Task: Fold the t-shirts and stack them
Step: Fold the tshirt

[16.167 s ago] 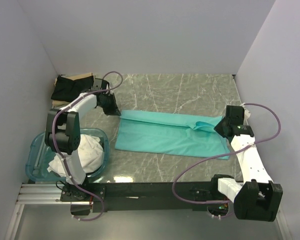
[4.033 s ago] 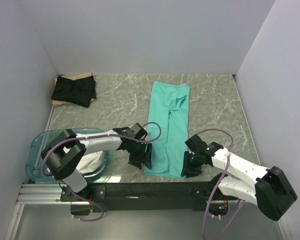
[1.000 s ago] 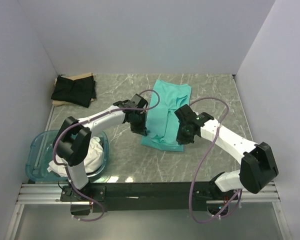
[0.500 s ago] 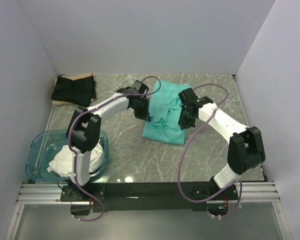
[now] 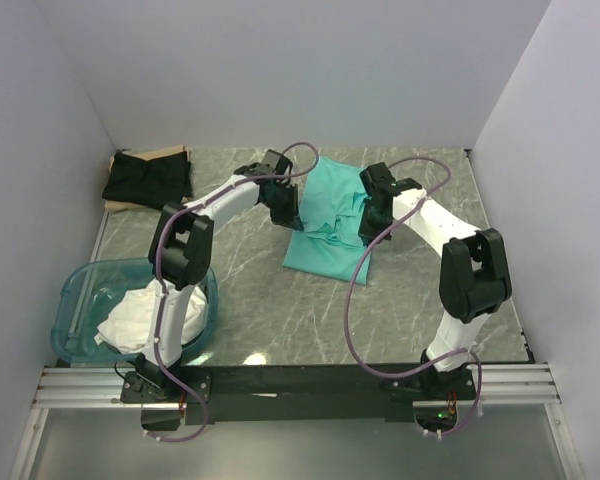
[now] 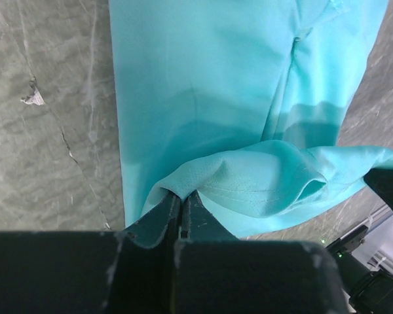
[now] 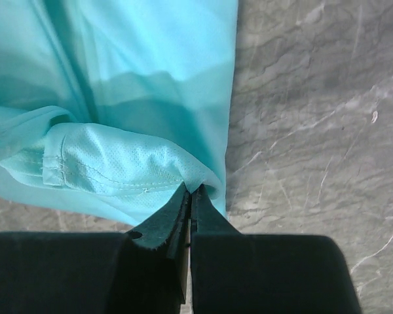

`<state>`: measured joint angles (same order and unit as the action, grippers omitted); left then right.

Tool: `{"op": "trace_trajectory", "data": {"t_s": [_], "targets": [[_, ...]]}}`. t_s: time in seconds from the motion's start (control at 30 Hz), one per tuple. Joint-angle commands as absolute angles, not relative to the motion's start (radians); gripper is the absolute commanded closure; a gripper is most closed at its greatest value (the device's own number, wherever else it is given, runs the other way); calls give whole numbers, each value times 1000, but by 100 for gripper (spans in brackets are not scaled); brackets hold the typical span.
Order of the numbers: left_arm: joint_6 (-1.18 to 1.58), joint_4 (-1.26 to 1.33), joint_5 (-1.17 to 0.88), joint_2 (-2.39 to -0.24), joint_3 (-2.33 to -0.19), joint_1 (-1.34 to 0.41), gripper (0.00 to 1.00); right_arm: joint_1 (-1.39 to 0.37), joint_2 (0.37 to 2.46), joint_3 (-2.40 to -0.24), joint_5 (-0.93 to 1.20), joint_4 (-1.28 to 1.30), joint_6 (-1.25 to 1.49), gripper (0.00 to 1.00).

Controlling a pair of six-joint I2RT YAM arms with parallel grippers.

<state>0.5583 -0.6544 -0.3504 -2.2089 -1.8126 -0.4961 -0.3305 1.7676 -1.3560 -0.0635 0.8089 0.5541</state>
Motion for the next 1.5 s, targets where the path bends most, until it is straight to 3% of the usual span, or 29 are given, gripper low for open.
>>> {"op": "trace_trajectory", "data": {"t_s": [0.0, 0.2, 0.3, 0.33, 0.43, 0.53, 0.93, 1.47], "targets": [[545, -615, -402, -2223, -1856, -485, 100, -308, 1790, -1396, -72, 782, 522, 100], [561, -618, -382, -2250, -1902, -468, 96, -267, 1859, -1452, -31, 756, 494, 100], [578, -606, -368, -2247, -1905, -456, 82, -245, 1911, -1518, -5, 765, 480, 97], [581, -604, -364, -2244, -1904, -453, 67, -232, 1922, -1534, -3, 765, 479, 78], [587, -597, -336, -2223, -1893, -446, 43, -216, 1933, -1578, 52, 762, 463, 44], [589, -568, -324, -2171, -1821, -445, 35, -215, 1896, -1582, 61, 753, 451, 33], [618, -431, -351, -1980, -1436, -454, 35, -218, 1668, -1206, 140, 609, 497, 35], [623, -425, -308, -1944, -1333, -488, 37, -241, 1608, -951, 202, 520, 557, 37]]}}
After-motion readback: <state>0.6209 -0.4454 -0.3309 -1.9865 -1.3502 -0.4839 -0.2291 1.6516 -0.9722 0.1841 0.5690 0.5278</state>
